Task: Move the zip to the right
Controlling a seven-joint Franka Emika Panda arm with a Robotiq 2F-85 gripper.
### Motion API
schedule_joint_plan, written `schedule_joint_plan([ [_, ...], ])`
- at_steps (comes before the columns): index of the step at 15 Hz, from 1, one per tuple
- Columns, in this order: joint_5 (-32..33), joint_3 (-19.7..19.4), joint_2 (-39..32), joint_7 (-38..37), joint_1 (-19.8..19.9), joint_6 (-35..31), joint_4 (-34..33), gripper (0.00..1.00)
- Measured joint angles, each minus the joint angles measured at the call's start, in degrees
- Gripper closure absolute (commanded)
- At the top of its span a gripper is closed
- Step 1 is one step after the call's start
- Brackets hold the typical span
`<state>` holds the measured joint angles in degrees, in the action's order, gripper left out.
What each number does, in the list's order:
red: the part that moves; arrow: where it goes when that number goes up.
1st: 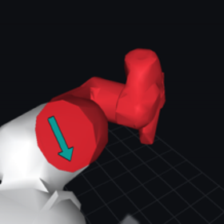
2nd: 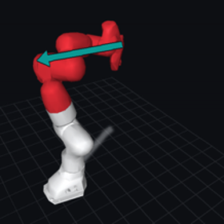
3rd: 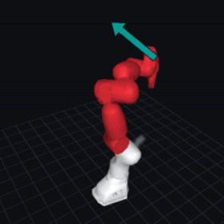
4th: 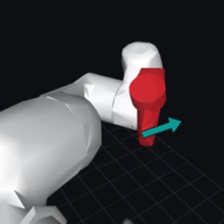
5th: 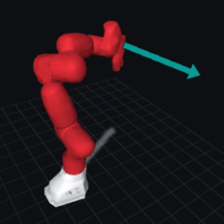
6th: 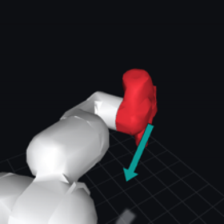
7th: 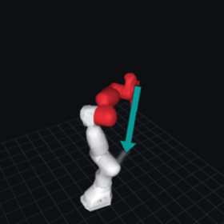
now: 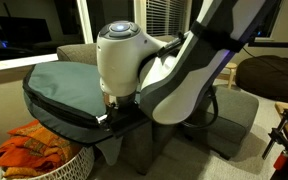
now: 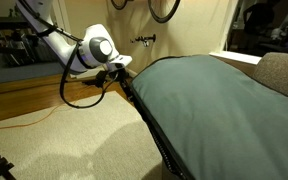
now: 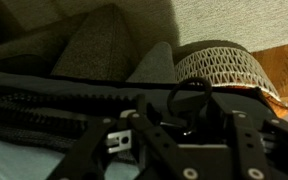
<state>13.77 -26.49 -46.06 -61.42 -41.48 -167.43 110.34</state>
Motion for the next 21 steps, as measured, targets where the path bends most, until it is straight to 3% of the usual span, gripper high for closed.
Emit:
schedule_joint_plan([
  [3, -0.8, -1.1, -0.5, -0.1, -0.6, 0.0, 0.0, 0.82],
  [13, -1.8, -4.1, -1.2, -0.7, -4.0, 0.6, 0.2, 0.83],
  [21, -1.9, -5.0, -1.6, -4.9, -5.9, 6.9, -1.9, 0.83],
])
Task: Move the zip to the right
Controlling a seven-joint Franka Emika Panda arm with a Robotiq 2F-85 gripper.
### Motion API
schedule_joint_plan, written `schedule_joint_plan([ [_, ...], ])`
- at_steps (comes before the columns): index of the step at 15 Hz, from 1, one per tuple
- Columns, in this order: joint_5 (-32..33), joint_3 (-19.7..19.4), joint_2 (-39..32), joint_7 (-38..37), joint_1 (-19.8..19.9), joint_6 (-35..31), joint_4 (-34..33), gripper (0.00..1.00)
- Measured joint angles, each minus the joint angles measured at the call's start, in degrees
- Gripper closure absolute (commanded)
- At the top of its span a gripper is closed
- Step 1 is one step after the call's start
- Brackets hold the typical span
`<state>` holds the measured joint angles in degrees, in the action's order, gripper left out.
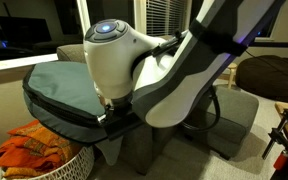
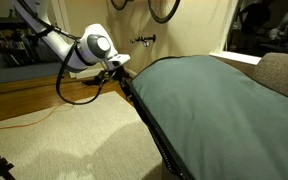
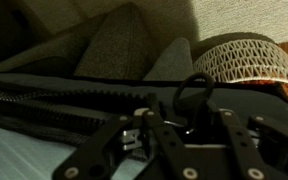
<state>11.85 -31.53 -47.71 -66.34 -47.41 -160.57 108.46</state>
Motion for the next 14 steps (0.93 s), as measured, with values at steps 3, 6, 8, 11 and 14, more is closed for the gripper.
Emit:
schedule_joint_plan([
  [3, 0.0, 0.3, -1.0, -2.1, 0.0, 2.6, -1.9, 0.83],
  [6, 0.0, 1.1, -1.3, -3.9, 0.2, 5.5, -3.1, 0.83],
  [8, 0.1, 1.9, -1.3, -5.0, 0.3, 6.7, -3.6, 0.83],
  [11, 0.2, 2.8, -1.4, -6.4, 0.4, 7.1, -4.4, 0.83],
  [14, 0.9, 2.8, -2.0, -7.1, 0.5, 7.1, -5.5, 0.83],
])
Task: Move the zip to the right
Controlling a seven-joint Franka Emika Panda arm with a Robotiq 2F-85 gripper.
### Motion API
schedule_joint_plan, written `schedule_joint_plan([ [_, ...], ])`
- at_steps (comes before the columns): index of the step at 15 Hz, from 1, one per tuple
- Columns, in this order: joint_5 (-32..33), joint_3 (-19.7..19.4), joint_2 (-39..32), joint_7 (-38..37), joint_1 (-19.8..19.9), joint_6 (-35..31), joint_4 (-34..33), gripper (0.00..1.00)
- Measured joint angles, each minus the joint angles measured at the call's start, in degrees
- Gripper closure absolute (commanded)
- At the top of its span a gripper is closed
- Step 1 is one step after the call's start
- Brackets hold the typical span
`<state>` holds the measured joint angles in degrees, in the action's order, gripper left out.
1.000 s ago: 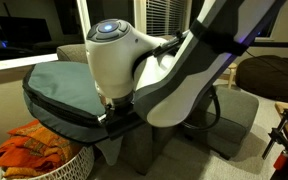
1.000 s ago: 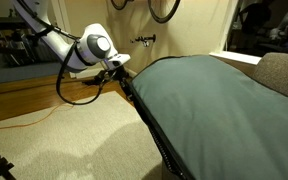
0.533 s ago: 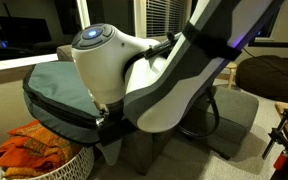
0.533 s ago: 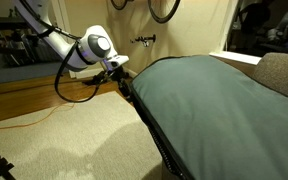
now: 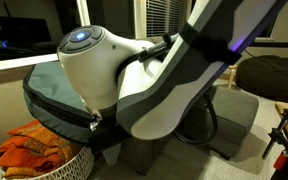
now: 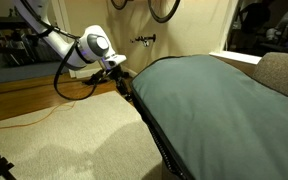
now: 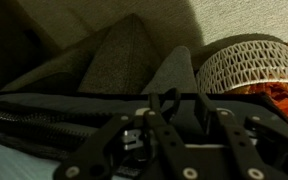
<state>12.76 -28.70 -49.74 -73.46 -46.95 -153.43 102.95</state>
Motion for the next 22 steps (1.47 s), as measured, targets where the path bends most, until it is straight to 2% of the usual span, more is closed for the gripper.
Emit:
schedule_joint_plan([
  [1, 0.2, 0.0, -0.4, -0.2, 0.1, 0.0, -0.5, 0.70],
  [2, 0.3, 0.0, -0.8, -0.4, 0.3, 0.0, -0.8, 0.34],
  [3, 0.3, 0.0, -1.1, -0.4, 0.5, 0.0, -1.1, 0.37],
  [4, 0.3, 0.0, -1.5, -0.5, 0.7, 0.0, -1.3, 0.36],
  [8, 0.3, 0.0, -2.4, -1.0, 1.1, 0.0, -1.6, 0.12],
  [9, 0.3, 0.0, -2.5, -1.1, 1.1, 0.0, -1.6, 0.08],
  [10, 0.3, 0.0, -2.7, -1.1, 1.2, 0.0, -1.7, 0.48],
  [11, 0.3, 0.0, -2.8, -1.1, 1.2, 0.0, -1.8, 0.45],
  [12, 0.3, 0.0, -2.9, -1.2, 1.2, 0.0, -1.9, 0.46],
  [14, 0.3, 0.0, -3.1, -1.2, 1.2, 0.0, -2.0, 0.60],
  [15, 0.3, 0.0, -3.2, -1.2, 1.2, 0.0, -2.1, 0.43],
  [16, 0.3, 0.0, -3.2, -1.2, 1.2, 0.0, -2.1, 0.70],
  [17, 0.3, 0.0, -3.2, -1.2, 1.2, 0.0, -2.1, 0.71],
  [21, 0.4, 0.0, -3.2, -1.2, 1.2, 0.0, -2.1, 0.98],
  [22, 0.4, 0.0, -3.2, -1.2, 1.2, 0.0, -2.1, 1.00],
])
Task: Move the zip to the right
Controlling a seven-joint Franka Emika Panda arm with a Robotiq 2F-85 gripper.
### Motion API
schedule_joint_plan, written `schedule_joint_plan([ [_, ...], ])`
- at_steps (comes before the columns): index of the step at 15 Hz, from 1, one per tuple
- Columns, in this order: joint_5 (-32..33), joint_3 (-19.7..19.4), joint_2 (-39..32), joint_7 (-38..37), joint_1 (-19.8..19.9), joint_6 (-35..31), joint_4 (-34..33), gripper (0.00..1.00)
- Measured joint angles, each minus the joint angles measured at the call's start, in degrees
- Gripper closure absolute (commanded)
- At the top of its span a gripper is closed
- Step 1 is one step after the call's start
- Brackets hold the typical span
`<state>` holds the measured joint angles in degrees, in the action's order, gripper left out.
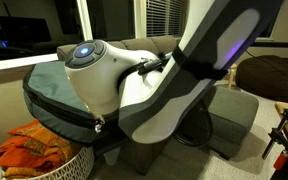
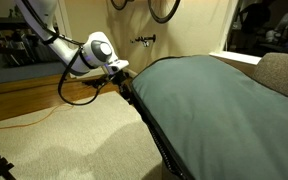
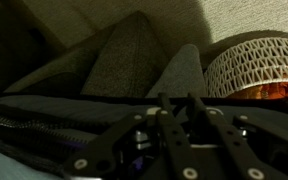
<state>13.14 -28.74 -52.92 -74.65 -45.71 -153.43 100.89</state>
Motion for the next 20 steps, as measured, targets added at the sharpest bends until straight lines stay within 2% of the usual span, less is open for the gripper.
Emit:
schedule_joint_plan([
  [8, -0.1, 0.5, 0.2, -0.1, 0.7, -0.3, 0.1, 0.99],
  [13, -0.1, 3.5, 3.1, 1.0, 4.7, -4.2, 3.0, 0.99],
  [20, -0.1, 6.8, 6.5, 7.0, 9.4, -8.4, 6.6, 0.99],
])
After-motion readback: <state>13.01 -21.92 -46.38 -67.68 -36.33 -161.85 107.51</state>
